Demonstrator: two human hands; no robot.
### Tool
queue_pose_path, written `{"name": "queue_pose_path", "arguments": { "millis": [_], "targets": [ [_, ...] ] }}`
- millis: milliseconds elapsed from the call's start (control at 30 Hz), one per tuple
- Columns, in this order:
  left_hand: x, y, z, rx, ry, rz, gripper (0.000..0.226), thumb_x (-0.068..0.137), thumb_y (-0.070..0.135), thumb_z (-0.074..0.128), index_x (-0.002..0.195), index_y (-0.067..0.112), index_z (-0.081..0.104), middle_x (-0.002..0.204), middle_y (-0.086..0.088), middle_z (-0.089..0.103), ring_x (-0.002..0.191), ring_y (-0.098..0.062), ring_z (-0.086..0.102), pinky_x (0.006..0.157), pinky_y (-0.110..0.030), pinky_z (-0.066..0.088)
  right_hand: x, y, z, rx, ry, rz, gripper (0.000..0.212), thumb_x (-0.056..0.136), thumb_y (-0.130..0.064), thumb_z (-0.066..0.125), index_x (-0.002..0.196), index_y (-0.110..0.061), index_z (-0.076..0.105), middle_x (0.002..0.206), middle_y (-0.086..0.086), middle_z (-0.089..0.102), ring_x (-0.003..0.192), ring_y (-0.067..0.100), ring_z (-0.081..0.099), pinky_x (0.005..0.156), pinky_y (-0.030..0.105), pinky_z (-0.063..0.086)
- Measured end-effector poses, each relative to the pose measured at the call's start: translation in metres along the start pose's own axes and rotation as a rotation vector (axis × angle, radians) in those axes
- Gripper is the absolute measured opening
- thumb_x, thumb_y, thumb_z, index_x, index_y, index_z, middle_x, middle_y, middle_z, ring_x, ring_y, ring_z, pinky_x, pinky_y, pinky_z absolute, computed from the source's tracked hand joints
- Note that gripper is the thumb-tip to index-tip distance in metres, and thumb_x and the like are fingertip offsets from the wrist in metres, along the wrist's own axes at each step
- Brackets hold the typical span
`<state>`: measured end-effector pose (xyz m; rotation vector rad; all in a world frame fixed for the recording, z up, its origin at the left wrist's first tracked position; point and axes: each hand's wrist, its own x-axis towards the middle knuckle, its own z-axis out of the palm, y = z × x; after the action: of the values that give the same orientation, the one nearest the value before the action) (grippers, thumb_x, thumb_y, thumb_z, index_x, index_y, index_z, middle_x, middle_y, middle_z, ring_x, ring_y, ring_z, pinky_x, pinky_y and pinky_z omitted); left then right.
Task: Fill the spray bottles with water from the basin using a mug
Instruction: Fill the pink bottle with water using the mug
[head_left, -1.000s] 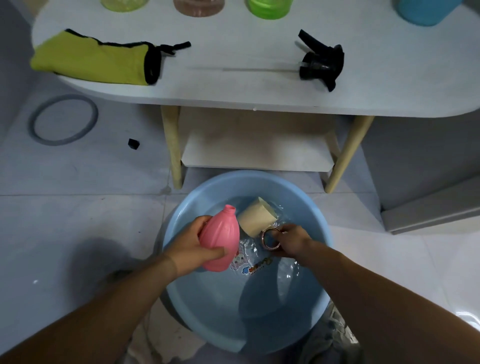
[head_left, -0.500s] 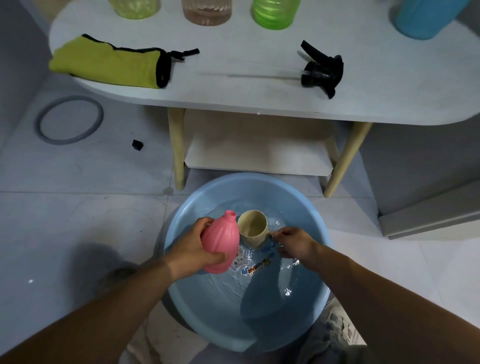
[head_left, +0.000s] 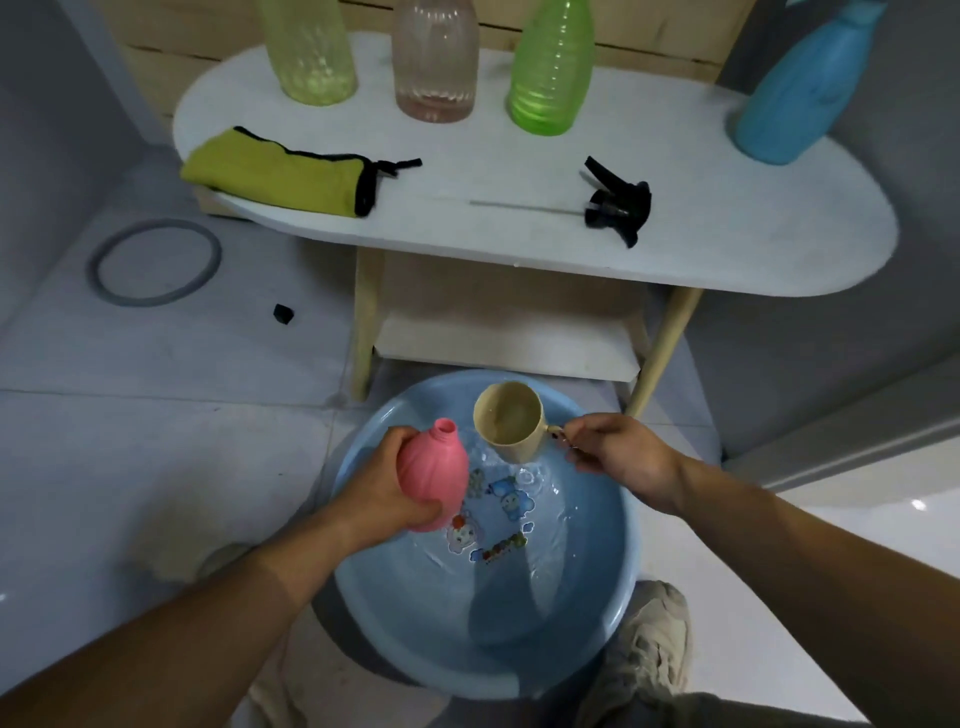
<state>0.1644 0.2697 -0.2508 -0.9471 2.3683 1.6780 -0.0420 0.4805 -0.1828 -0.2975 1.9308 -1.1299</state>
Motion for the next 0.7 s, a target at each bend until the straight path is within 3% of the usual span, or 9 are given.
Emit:
{"name": "queue_pose_path", "arguments": {
  "millis": [67,133,233,333,467,567,700],
  "targets": [
    [-0.004,0.009,-0.001,-0.011,-0.01,0.038,0.087,0.059,0.02,0.094,0.126,0.042,0.043,0.124,0.013,0.052,0.101,-0.01,0.059,0.057,-0.017,0.053,-0.014,-0.015,-0.008,-0.047,0.027,-0.07,0.021,0.099,-0.008,0.055,0.083,-0.006,0.069,0.079,0.007,0.063,0.082,0.021,0.054,0.079,0.029,0.05],
    [-0.01,0.019,-0.002,-0.015,-0.008,0.086,0.087,0.058,0.023,0.095,0.126,0.041,0.045,0.124,0.014,0.052,0.105,-0.008,0.059,0.066,-0.021,0.053,-0.031,-0.032,-0.014,-0.11,0.041,-0.144,0.023,0.099,-0.01,0.057,0.084,0.004,0.067,0.082,0.015,0.058,0.084,0.026,0.051,0.087,0.044,0.049],
    [-0.017,0.036,-0.002,-0.034,0.003,0.16,0.087,0.054,0.028,0.094,0.127,0.037,0.047,0.125,0.01,0.055,0.109,-0.012,0.06,0.072,-0.021,0.052,-0.061,-0.053,-0.02,-0.188,0.058,-0.216,0.032,0.098,-0.02,0.06,0.091,0.011,0.065,0.084,0.012,0.057,0.085,0.021,0.052,0.103,0.054,0.044],
    [-0.022,0.049,-0.001,-0.061,-0.011,0.205,0.085,0.06,0.02,0.095,0.129,0.035,0.048,0.125,0.011,0.055,0.108,-0.008,0.06,0.07,-0.016,0.053,-0.085,-0.07,-0.023,-0.251,0.115,-0.271,0.026,0.097,-0.027,0.062,0.085,-0.007,0.072,0.081,0.007,0.061,0.082,0.018,0.053,0.087,0.046,0.05],
    [-0.031,0.06,-0.002,-0.058,-0.016,0.238,0.083,0.062,0.016,0.095,0.128,0.036,0.047,0.121,0.018,0.055,0.104,-0.001,0.059,0.065,-0.014,0.055,-0.105,-0.084,-0.022,-0.345,0.176,-0.328,0.028,0.097,-0.035,0.06,0.076,-0.02,0.07,0.075,0.004,0.057,0.068,0.014,0.046,0.063,0.026,0.039],
    [-0.034,0.063,-0.003,-0.062,-0.008,0.249,0.084,0.062,0.014,0.095,0.127,0.035,0.048,0.122,0.019,0.054,0.105,-0.002,0.059,0.063,-0.01,0.053,-0.11,-0.085,-0.02,-0.37,0.234,-0.359,0.026,0.097,-0.036,0.06,0.078,-0.022,0.071,0.07,0.0,0.057,0.055,0.009,0.041,0.048,0.016,0.035],
    [-0.034,0.061,-0.004,-0.072,-0.008,0.251,0.085,0.061,0.016,0.097,0.128,0.035,0.048,0.125,0.018,0.053,0.111,-0.004,0.057,0.066,-0.012,0.053,-0.11,-0.083,-0.016,-0.37,0.25,-0.425,0.024,0.097,-0.031,0.061,0.079,-0.017,0.071,0.064,-0.001,0.053,0.05,0.007,0.037,0.046,0.014,0.033]
  ]
}}
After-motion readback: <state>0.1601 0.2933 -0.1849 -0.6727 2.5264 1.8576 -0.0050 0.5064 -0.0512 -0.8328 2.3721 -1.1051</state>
